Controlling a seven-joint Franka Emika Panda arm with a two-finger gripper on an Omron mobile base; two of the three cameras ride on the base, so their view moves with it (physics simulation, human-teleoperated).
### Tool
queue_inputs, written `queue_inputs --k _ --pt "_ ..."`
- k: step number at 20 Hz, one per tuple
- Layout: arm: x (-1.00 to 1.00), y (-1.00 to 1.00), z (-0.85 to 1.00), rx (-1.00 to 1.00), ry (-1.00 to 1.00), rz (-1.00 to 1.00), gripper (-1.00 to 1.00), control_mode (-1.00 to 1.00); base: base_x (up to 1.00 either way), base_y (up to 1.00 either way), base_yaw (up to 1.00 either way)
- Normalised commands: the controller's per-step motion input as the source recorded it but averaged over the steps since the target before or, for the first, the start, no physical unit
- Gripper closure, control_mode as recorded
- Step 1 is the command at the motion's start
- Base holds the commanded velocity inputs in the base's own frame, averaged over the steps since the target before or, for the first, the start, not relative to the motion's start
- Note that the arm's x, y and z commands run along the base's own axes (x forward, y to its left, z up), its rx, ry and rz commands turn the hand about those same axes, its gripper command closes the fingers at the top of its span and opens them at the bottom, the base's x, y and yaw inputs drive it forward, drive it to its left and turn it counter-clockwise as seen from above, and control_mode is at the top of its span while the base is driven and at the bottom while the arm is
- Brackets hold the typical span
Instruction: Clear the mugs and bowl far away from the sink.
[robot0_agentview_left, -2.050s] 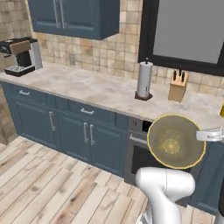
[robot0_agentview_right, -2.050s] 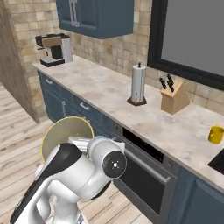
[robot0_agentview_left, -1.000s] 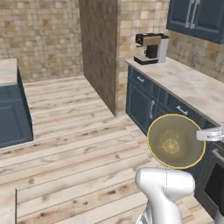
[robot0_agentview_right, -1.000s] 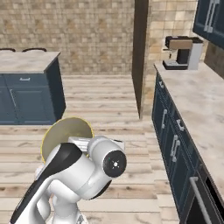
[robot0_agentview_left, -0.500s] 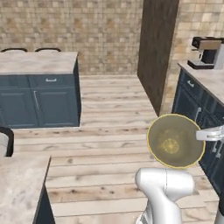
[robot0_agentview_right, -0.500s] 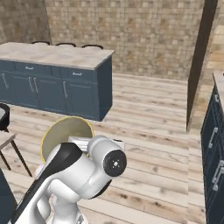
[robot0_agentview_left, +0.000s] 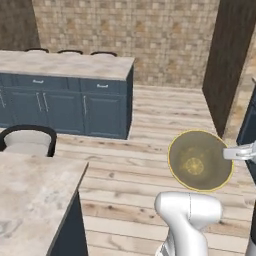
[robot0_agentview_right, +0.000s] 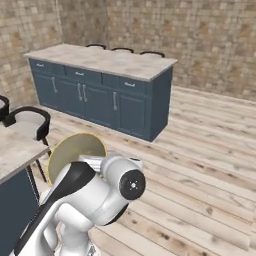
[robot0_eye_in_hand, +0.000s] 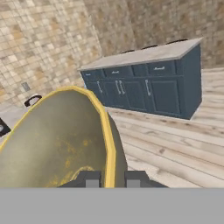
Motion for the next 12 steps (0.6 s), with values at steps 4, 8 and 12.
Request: queue_inputs --k 4,8,12 --pt "0.0 0.0 0.0 0.0 0.0 0.0 1.0 1.0 0.09 0.46 0.35" --pt "0.0 0.0 0.0 0.0 0.0 0.0 1.0 1.0 0.1 0.41 0.35" --pt "0.0 0.0 0.0 0.0 0.0 0.0 1.0 1.0 0.14 0.31 0.38"
